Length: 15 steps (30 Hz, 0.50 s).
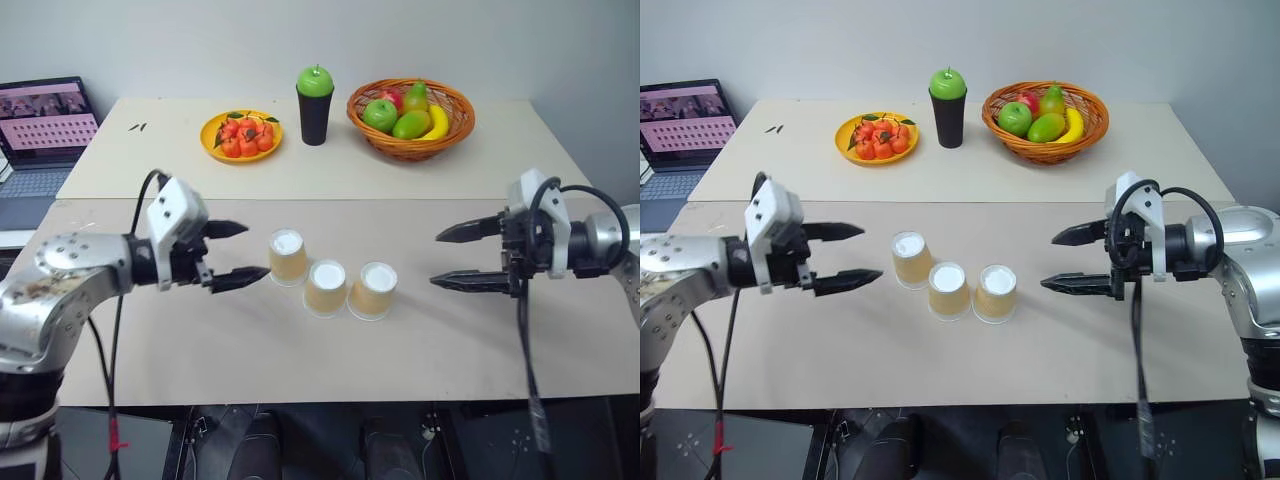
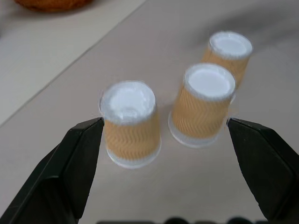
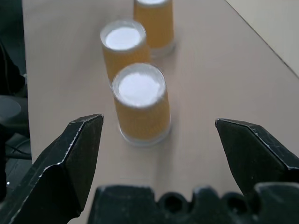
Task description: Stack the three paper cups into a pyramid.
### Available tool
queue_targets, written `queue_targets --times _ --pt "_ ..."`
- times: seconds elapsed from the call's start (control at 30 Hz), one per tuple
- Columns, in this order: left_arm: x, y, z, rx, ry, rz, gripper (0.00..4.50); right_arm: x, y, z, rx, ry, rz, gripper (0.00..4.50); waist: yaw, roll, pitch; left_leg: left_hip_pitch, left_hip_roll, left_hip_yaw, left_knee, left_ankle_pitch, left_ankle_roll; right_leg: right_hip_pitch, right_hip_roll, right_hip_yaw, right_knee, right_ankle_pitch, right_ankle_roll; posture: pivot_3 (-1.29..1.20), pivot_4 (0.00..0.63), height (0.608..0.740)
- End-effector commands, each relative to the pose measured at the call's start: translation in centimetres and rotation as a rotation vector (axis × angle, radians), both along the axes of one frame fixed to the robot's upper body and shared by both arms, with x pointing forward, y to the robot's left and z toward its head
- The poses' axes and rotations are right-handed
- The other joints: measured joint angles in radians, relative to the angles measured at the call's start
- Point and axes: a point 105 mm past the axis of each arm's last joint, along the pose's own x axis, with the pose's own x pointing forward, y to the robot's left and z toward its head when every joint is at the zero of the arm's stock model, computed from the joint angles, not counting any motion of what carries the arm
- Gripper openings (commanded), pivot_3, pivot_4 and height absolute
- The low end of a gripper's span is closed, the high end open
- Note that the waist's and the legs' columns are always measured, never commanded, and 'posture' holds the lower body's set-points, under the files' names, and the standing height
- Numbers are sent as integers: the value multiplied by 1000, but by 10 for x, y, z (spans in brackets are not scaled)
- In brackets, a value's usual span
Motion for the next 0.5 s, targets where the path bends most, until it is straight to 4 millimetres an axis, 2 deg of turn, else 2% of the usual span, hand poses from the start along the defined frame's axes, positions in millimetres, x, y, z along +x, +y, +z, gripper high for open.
queue_targets --times 0.03,0.1,0.3,0.5 --pt "-5 17 -15 -81 -3 112 4500 5 2 21 17 -94 5 4483 -5 1 -1 0 0 1 0 0 0 0 0 1 -1 0 0 0 150 737" --pt "-4 16 -26 -100 -6 143 4500 6 4 23 20 -101 12 4483 -2 1 -1 2 0 2 0 0 0 1 0 3 -1 0 0 0 150 737" --pt "9 11 -38 -204 -46 194 4500 6 10 36 38 -129 12 4483 28 1 -1 2 1 2 1 0 0 2 1 2 -1 0 0 0 150 737" --pt "19 1 -52 -220 -68 185 4500 0 8 41 35 -136 -3 4483 30 1 -1 1 1 2 1 0 0 1 1 3 -1 0 0 0 150 737"
